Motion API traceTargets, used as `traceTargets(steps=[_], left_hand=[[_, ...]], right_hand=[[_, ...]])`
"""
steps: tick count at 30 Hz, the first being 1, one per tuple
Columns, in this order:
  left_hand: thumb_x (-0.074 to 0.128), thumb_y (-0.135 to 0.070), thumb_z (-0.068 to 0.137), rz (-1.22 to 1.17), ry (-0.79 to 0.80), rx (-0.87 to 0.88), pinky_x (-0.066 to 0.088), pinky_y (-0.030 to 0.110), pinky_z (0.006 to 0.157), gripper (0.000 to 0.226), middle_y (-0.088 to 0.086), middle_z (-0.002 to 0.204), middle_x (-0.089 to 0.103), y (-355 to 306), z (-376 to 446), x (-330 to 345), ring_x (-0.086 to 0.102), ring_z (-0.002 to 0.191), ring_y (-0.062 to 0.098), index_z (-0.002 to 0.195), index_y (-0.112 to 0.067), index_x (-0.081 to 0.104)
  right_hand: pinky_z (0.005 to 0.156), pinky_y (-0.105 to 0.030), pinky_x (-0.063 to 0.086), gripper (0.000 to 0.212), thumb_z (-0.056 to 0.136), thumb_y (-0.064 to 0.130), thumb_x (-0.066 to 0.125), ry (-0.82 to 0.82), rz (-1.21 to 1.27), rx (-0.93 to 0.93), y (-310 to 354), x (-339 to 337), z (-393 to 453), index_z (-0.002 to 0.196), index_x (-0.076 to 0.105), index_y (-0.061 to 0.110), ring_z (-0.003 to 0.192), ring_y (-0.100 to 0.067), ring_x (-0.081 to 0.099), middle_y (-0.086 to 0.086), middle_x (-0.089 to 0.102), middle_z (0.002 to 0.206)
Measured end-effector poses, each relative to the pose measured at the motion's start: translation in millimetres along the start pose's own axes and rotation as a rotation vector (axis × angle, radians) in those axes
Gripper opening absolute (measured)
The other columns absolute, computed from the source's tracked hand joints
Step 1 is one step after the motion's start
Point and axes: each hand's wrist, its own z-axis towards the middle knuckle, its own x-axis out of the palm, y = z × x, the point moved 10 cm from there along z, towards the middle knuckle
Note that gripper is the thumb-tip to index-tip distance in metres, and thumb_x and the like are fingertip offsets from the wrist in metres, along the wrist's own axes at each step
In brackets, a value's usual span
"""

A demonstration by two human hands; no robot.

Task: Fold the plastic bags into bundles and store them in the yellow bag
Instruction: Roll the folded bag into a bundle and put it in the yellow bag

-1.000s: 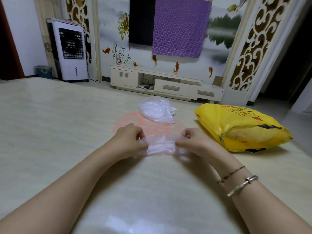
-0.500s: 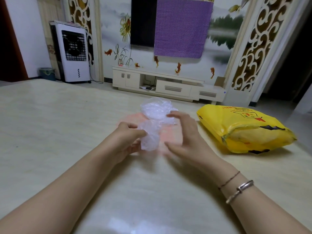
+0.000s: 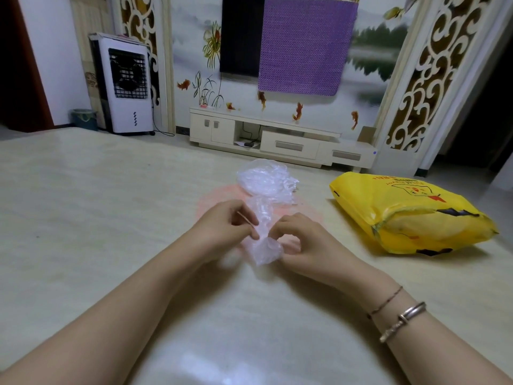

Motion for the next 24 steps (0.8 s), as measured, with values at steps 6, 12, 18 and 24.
traceTargets(steps=[6,12,18,24], left_hand=[[0.037,-0.039,0.102,0.009,0.023,-0.208,0.043,0.024,0.059,0.037,0.005,0.079,0.064,23,9,7,0.055,0.062,0.018,0.095,-0.01,0.059],[0.067,-0.045,0.084,0.152,-0.008,-0.215,0.046,0.031,0.065,0.038,0.004,0.089,0.067,32,12,4,0.057,0.067,0.015,0.105,-0.016,0.054],[0.068,-0.02,0.081,0.199,-0.069,-0.242,0.036,0.027,0.054,0.035,0.007,0.106,0.066,34,15,0,0.055,0.074,0.019,0.111,-0.02,0.05],[0.069,-0.02,0.079,0.21,-0.103,-0.258,0.035,0.025,0.051,0.041,0.01,0.11,0.066,35,15,-3,0.054,0.078,0.02,0.115,-0.018,0.049]], right_hand=[[0.06,-0.013,0.034,0.028,0.091,0.026,0.061,-0.021,0.224,0.211,-21,2,7,0.071,0.067,0.008,0.063,0.0,0.047,0.007,0.059,0.066],[0.054,-0.024,0.031,0.038,0.09,0.027,0.064,-0.18,0.216,0.409,-52,0,16,0.06,0.053,0.006,0.051,-0.004,0.04,0.004,0.046,0.052],[0.059,-0.023,0.035,0.026,0.083,0.021,0.067,-0.295,0.057,0.381,-45,-11,14,0.07,0.045,0.019,0.066,-0.009,0.047,0.006,0.052,0.068],[0.088,-0.023,0.041,0.012,0.087,0.013,0.058,-0.14,-0.02,0.128,-8,-2,7,0.094,0.065,0.021,0.098,-0.009,0.054,0.008,0.063,0.097]])
